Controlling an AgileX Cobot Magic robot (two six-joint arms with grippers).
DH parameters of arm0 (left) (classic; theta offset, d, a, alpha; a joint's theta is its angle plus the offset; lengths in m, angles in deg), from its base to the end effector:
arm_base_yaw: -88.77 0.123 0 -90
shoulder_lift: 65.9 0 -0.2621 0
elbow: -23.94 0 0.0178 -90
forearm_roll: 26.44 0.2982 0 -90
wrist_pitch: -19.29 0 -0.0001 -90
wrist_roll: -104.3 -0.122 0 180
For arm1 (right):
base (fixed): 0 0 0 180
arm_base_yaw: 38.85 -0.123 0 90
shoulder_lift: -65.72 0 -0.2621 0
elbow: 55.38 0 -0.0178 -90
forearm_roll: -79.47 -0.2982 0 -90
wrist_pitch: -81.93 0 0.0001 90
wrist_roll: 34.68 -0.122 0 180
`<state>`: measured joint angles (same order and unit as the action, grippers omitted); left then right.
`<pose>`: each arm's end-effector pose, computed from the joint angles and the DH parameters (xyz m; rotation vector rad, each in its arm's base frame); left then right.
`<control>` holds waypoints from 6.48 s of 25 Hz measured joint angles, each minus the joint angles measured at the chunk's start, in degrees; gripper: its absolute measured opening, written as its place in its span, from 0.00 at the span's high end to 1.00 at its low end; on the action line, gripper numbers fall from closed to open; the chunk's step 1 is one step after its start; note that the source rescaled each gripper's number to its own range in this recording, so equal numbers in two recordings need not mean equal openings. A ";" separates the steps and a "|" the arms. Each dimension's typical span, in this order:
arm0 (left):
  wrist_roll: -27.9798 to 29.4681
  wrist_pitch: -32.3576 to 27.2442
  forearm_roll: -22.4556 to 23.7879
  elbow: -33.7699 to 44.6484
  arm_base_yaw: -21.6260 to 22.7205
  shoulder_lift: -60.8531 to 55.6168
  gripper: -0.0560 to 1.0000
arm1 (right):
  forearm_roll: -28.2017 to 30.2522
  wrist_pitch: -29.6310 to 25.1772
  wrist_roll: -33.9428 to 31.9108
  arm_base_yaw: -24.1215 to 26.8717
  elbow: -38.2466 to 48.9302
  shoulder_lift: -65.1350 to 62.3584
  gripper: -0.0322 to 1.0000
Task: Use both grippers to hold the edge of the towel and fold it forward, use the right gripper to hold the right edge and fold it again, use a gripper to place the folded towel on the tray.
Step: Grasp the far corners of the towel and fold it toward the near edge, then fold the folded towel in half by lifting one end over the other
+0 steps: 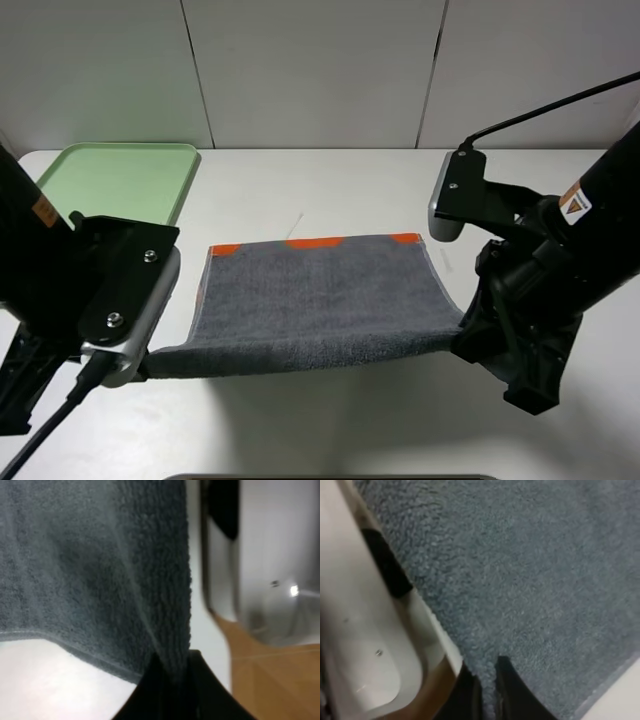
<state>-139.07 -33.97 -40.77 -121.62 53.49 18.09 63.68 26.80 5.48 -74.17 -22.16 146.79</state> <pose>0.2001 -0.1712 0.1393 2.0950 2.0629 -0.2505 0.1983 0.1739 0.1590 -1.6296 2.4336 0.3421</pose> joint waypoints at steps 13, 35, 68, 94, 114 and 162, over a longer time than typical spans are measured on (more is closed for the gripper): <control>-0.05 8.74 -0.65 2.99 0.00 -0.04 0.94 | 2.26 0.71 -0.39 0.00 0.00 -0.17 0.97; -0.10 34.25 0.16 7.34 7.97 5.57 0.95 | 14.41 8.75 -0.41 0.00 -9.68 13.71 0.97; -0.27 50.40 0.54 1.57 10.13 22.88 0.95 | 21.30 15.12 -0.41 0.00 -17.56 28.36 0.97; -0.46 55.37 0.71 1.39 10.13 22.13 0.00 | 42.65 20.42 -26.82 0.00 -17.56 28.53 0.00; 11.70 44.23 -2.34 1.39 10.13 -1.48 0.00 | 30.90 14.31 -27.66 0.00 -17.56 18.76 0.00; 67.60 -5.85 18.69 13.04 10.13 -75.82 0.00 | 19.24 11.61 -29.31 0.00 -17.56 16.90 0.00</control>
<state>-71.48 -39.83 -22.08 -108.58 63.61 -57.73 82.92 38.41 -23.83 -74.17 -39.72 163.69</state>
